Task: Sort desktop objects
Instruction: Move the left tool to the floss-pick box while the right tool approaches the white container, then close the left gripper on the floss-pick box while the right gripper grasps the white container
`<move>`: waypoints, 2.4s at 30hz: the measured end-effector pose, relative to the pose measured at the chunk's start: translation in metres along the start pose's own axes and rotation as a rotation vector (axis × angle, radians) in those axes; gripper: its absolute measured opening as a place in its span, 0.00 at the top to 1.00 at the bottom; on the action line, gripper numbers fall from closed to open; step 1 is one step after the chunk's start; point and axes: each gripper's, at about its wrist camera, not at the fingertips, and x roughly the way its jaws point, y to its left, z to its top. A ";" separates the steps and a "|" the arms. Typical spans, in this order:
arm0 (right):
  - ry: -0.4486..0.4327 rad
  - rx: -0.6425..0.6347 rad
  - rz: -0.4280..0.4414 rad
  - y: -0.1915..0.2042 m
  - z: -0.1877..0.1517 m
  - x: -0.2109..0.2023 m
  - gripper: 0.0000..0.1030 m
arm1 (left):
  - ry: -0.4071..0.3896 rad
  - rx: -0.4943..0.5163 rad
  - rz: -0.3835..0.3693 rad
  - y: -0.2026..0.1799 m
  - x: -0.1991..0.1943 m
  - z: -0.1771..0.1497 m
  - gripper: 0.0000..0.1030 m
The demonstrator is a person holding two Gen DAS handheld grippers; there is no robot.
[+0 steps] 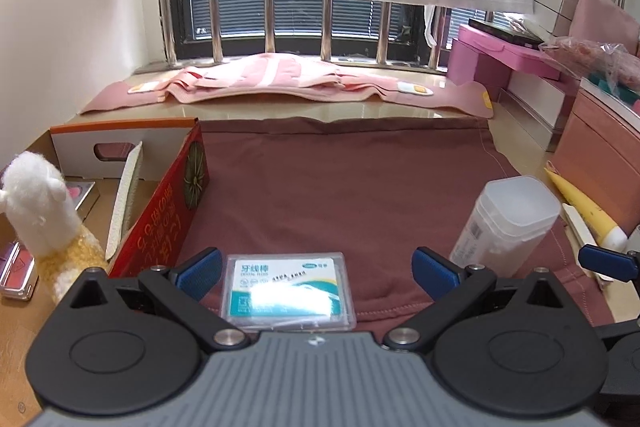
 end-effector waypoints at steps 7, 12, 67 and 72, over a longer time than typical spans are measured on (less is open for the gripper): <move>0.013 0.030 0.008 -0.007 0.003 0.013 0.00 | -0.002 0.017 0.000 -0.002 0.007 -0.005 0.00; 0.017 0.020 -0.010 -0.007 0.003 0.021 0.00 | 0.027 0.001 0.007 0.000 0.018 -0.005 0.00; -0.006 0.006 -0.034 -0.012 0.012 0.051 0.06 | 0.202 -0.028 0.067 0.014 0.054 -0.006 0.08; 0.000 0.004 -0.021 -0.010 0.012 0.051 0.16 | 0.204 -0.025 0.059 0.014 0.053 -0.005 0.14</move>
